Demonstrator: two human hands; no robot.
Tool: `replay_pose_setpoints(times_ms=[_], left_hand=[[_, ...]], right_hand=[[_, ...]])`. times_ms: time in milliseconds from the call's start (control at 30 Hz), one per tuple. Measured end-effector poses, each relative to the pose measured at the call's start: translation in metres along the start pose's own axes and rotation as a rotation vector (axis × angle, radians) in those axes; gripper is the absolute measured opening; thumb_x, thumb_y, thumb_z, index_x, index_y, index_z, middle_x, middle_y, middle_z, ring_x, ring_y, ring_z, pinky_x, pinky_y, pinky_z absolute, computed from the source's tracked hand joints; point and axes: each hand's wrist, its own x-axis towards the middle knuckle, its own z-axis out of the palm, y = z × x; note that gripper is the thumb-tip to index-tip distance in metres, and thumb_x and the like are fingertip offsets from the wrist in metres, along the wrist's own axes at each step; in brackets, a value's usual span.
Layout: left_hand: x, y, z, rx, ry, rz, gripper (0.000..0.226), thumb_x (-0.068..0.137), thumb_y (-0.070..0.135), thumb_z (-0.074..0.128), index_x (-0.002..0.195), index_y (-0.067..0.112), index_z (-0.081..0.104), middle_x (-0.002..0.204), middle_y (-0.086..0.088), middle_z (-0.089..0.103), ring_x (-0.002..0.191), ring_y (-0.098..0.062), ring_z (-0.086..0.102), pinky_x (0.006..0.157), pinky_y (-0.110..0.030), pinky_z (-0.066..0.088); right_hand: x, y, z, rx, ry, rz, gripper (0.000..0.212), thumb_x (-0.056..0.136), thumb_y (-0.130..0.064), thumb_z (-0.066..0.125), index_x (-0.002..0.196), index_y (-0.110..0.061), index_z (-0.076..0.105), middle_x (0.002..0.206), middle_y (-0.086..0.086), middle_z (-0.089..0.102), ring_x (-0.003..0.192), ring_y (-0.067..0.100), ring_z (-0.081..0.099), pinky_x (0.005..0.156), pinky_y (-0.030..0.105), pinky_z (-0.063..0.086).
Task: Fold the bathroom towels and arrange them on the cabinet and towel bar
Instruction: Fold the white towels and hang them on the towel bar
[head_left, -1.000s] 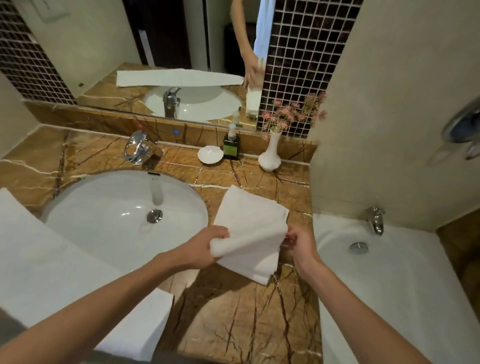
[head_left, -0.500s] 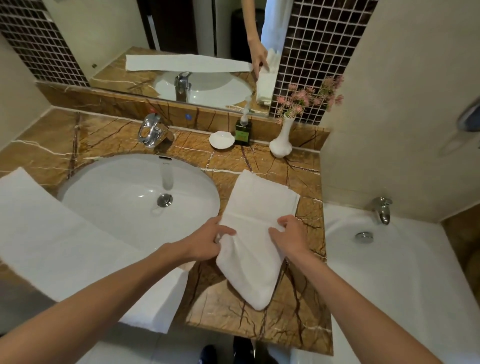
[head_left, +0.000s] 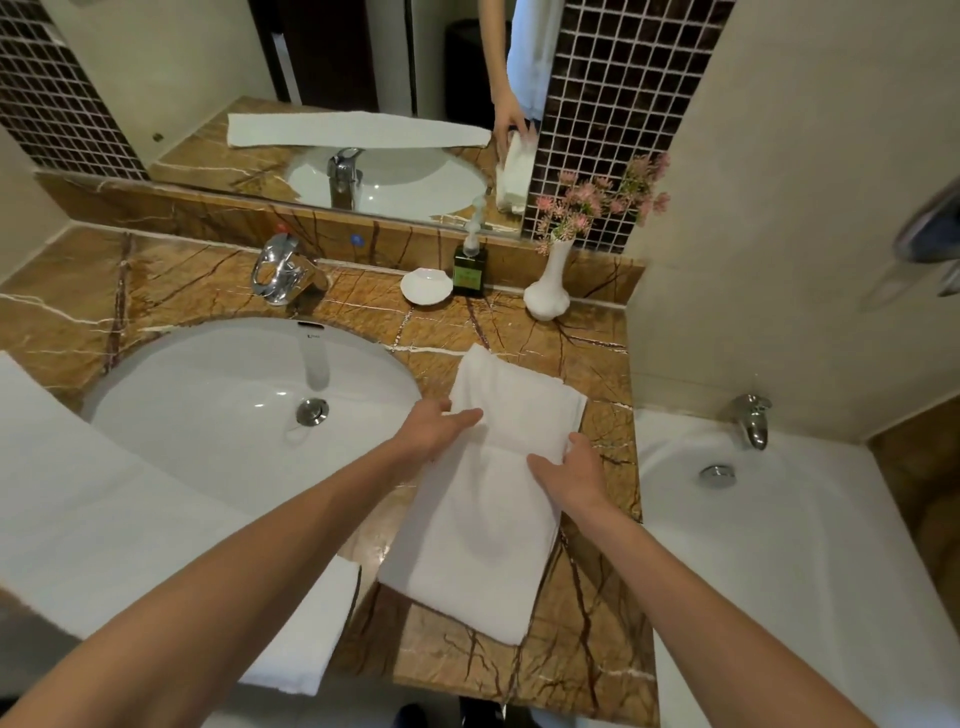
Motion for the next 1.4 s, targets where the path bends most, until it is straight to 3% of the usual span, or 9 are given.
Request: replay_pose_setpoints(times_ms=[200,300,433,567,767,867,1067,1267,1400], left_hand=[[0.001,0.017,0.021,0.457,0.075,0.428,0.01,0.087,0.009,0.054,0.092,0.007,0.062,0.091,-0.012,0.063,0.084,-0.03,0.058,0.067,-0.033,0.044],[0.001,0.02,0.025,0.412,0.034,0.38,0.008,0.08,0.009,0.056,0.084,0.015,0.06,0.088,-0.007,0.063,0.083,-0.028,0.061,0.071,-0.034,0.048],[0.001,0.022,0.032,0.438,-0.039,0.338,0.018,0.081,0.025,0.065,0.075,0.025,0.048,0.077,0.004,0.058,0.071,-0.014,0.056,0.059,-0.029,0.043],[-0.002,0.029,0.034,0.236,0.015,0.364,0.017,0.091,0.028,0.057,0.081,0.019,0.046,0.077,0.003,0.053,0.069,-0.013,0.049,0.056,-0.026,0.036],[-0.021,0.051,0.018,-0.23,-0.046,0.314,0.019,0.098,0.02,0.049,0.114,0.02,0.059,0.104,-0.003,0.065,0.094,-0.019,0.062,0.081,-0.035,0.05],[-0.031,0.074,0.0,-0.437,-0.083,0.269,0.02,0.1,0.024,0.045,0.11,0.023,0.062,0.101,-0.001,0.07,0.089,-0.017,0.068,0.071,-0.031,0.055],[-0.047,0.095,-0.036,-0.688,-0.122,0.184,0.037,0.096,0.046,0.046,0.116,0.018,0.061,0.106,-0.006,0.072,0.094,-0.023,0.07,0.072,-0.035,0.057],[-0.071,0.09,-0.09,-0.79,0.032,0.263,0.058,0.088,0.057,0.05,0.13,0.016,0.053,0.12,-0.011,0.066,0.108,-0.027,0.065,0.088,-0.043,0.053],[-0.103,0.088,-0.131,-0.769,0.202,0.374,0.047,0.092,0.04,0.056,0.131,0.012,0.053,0.119,-0.011,0.066,0.104,-0.025,0.066,0.077,-0.036,0.056]], right_hand=[[0.011,0.002,-0.007,0.199,-0.066,0.062,0.035,0.083,-0.017,0.07,0.111,-0.009,0.05,0.1,0.0,0.056,0.088,0.017,0.057,0.072,0.029,0.048],[0.016,0.005,-0.007,0.229,-0.093,0.068,0.018,0.081,-0.013,0.07,0.079,-0.022,0.054,0.084,-0.006,0.061,0.073,0.008,0.058,0.06,0.023,0.048],[0.021,0.002,-0.009,0.307,-0.078,0.086,0.017,0.081,-0.013,0.071,0.084,-0.019,0.057,0.085,-0.003,0.065,0.074,0.011,0.062,0.061,0.024,0.05],[0.023,-0.006,-0.011,0.326,-0.039,0.09,0.022,0.081,-0.018,0.073,0.088,-0.019,0.051,0.092,0.002,0.061,0.075,0.013,0.059,0.062,0.027,0.048],[0.015,-0.029,-0.017,0.473,-0.06,0.061,0.065,0.077,-0.039,0.076,0.126,-0.015,0.04,0.113,0.004,0.062,0.099,0.023,0.063,0.082,0.036,0.053],[0.011,-0.043,-0.022,0.671,-0.229,0.006,0.049,0.083,-0.046,0.069,0.117,-0.012,0.061,0.1,0.004,0.074,0.089,0.022,0.072,0.072,0.034,0.058],[0.003,-0.08,-0.023,0.882,-0.67,-0.032,0.049,0.091,-0.042,0.06,0.126,-0.009,0.06,0.123,0.015,0.065,0.115,0.031,0.061,0.102,0.047,0.045],[-0.018,-0.146,-0.023,0.893,-0.651,-0.201,0.056,0.071,-0.009,0.08,0.122,-0.008,0.057,0.112,0.013,0.07,0.097,0.028,0.07,0.069,0.039,0.058],[-0.036,-0.199,-0.013,0.823,-0.629,-0.282,0.047,0.074,-0.005,0.078,0.115,-0.015,0.058,0.107,0.007,0.071,0.091,0.023,0.071,0.063,0.035,0.058]])
